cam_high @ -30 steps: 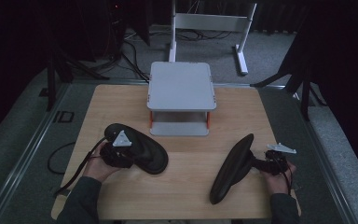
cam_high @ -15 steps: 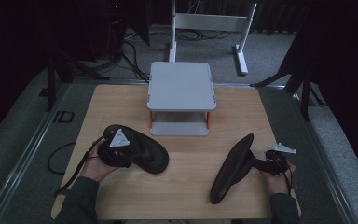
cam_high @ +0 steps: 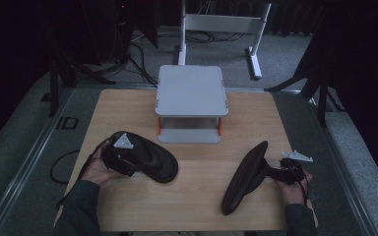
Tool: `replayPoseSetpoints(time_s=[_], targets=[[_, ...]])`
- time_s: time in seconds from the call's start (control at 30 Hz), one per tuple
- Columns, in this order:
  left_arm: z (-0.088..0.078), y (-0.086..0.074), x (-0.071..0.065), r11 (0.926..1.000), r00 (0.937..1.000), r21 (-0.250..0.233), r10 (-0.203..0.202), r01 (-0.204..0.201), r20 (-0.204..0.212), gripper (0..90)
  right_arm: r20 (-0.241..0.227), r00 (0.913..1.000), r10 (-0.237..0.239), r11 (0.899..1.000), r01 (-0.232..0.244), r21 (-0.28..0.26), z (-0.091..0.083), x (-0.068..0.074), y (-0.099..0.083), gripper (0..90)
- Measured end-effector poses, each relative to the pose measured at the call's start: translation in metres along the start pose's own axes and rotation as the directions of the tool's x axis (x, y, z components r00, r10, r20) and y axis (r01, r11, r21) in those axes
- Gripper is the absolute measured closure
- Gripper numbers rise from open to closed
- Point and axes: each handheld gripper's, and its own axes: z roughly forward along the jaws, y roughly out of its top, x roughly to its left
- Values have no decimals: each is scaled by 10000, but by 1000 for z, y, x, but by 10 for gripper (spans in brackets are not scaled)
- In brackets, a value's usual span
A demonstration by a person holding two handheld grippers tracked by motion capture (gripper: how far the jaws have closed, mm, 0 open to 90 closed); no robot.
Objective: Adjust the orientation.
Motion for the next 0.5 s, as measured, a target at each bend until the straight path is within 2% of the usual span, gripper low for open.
replayPoseSetpoints(time_s=[0.07, 0.23, 0.5], targets=[[1, 1, 0, 9999, 10000, 102, -86, 86, 7, 61, -1, 10000, 0, 10000, 0, 1, 0, 0, 0, 185], [1, 2, -2, 9996, 9996, 185, -212, 215, -162, 82, 0, 10000, 1, 10000, -1, 0, 0, 0, 0, 185], [-2, 7, -30, 9997, 9975, -66, 248, -253, -662, 325, 1, 10000, -2, 10000, 2, -1, 0, 0, 0, 185]])
